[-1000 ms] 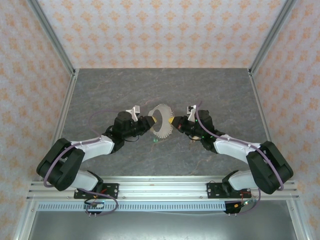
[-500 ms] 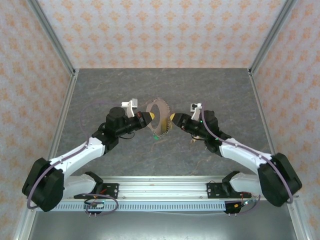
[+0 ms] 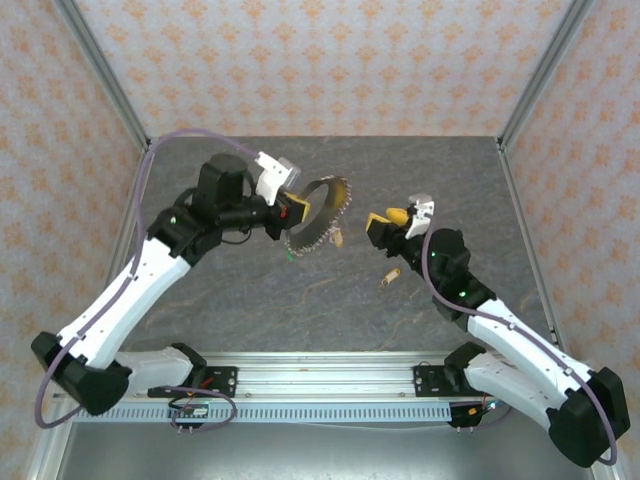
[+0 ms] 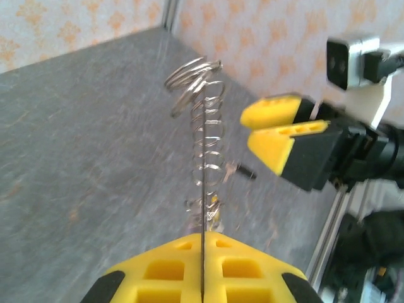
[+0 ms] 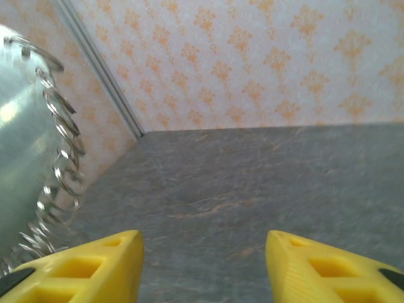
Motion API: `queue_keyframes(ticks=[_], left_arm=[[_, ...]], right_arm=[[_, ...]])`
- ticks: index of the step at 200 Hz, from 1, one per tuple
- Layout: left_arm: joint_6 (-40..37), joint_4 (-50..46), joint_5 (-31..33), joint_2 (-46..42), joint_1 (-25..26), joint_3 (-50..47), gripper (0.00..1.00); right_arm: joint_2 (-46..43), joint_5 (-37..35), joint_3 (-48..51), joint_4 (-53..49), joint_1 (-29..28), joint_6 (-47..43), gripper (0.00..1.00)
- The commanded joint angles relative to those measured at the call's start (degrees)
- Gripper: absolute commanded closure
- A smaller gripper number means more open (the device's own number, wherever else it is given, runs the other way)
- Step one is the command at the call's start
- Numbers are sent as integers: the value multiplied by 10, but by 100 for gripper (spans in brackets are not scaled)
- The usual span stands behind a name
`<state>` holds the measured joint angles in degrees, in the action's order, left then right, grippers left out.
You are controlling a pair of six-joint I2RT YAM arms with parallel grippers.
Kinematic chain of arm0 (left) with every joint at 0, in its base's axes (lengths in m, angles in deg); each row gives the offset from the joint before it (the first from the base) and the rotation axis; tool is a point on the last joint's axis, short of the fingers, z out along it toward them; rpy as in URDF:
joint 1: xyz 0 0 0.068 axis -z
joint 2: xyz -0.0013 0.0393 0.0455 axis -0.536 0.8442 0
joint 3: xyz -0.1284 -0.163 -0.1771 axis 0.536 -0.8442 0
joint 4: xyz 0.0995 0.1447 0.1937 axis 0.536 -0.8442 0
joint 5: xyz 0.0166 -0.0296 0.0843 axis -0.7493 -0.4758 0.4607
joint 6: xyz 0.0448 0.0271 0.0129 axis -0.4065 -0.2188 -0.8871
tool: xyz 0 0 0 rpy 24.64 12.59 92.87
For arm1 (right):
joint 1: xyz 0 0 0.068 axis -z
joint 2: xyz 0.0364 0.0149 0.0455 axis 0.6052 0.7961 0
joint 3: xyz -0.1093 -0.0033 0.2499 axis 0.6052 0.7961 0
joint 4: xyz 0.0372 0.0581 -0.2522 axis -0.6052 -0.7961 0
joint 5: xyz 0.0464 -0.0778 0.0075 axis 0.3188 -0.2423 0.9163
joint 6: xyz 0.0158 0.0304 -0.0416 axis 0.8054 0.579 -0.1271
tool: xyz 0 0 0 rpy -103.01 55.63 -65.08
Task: Put the keys on the keyring
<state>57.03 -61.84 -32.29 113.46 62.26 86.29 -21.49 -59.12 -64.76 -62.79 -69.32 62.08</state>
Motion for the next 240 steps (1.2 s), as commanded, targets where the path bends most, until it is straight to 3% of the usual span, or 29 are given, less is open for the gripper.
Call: queue_keyframes(ticks=[1,22,63,96,113,152,240], left_arm=[[-136,-246,15,57,2,103,100],[-146,-279,48,75,5,146,100],[-162,-278,35,78,15,189,100],[-174,-288,36,93,26,219,100],[-177,-289,40,99,31,233,100],[-181,-284,58,103,37,248,100],[-193,-299,67,112,41,263,100]], right_arm=[[18,22,8,97,-7,-79,57],[25,15,59,174,-57,-69,58],[36,-9,58,98,-136,-220,64],[44,31,87,200,-168,-300,73],[57,22,83,201,-187,-336,74],[112,16,65,238,-205,-354,74],[138,61,57,299,-207,-344,79]])
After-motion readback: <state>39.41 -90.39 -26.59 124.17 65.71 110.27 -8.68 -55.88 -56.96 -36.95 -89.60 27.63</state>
